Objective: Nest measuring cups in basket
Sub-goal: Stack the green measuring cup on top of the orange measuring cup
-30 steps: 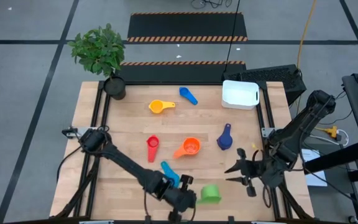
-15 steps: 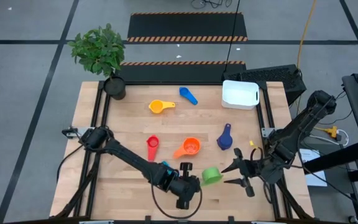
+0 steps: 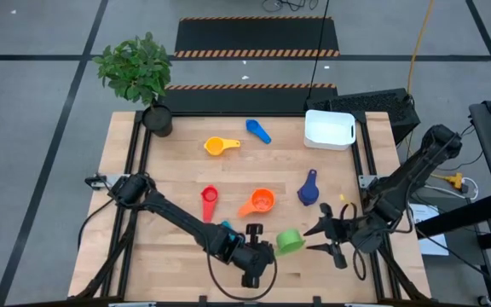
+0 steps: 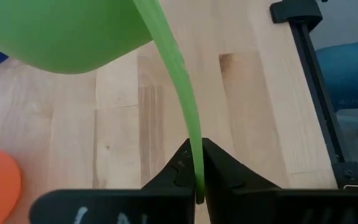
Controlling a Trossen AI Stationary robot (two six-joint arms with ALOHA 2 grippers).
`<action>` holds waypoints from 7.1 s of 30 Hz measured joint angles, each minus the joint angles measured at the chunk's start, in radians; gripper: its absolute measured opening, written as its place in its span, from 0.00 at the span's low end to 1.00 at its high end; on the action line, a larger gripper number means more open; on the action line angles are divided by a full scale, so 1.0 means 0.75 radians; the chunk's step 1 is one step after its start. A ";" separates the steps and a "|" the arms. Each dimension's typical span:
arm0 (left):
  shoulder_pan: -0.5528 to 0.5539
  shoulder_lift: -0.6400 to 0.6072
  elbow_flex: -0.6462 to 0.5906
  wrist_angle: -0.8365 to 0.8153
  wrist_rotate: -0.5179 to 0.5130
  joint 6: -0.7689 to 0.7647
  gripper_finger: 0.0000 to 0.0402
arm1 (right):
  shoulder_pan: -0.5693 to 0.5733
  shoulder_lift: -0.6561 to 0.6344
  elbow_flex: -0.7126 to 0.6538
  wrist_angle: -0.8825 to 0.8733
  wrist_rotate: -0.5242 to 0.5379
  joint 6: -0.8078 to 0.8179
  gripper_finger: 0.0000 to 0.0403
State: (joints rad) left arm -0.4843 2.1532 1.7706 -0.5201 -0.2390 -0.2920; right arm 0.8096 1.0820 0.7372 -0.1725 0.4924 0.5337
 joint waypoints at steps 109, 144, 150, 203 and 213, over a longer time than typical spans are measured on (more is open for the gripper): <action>-0.100 -0.194 -0.023 0.469 -0.758 -0.141 0.62 | 0.085 -0.677 -0.538 0.824 0.213 -0.480 0.00; -0.137 -0.673 -1.056 1.610 -0.703 0.001 0.62 | 0.236 -0.680 -0.538 1.019 0.185 -0.658 0.00; -0.114 -0.672 -1.036 1.675 -0.520 0.012 0.62 | 0.236 -0.679 -0.538 1.021 0.185 -0.662 0.00; -0.041 -0.459 -0.992 2.083 -0.420 0.091 0.92 | 0.226 -0.650 -0.537 1.063 0.179 -0.663 0.00; -0.039 -0.459 -0.969 2.098 -0.415 0.102 0.94 | 0.226 -0.650 -0.537 1.060 0.179 -0.668 0.00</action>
State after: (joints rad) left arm -0.5133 1.8091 1.0441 1.0537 -0.5503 -0.2158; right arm 0.9791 0.5941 0.3347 0.6228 0.6270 0.0330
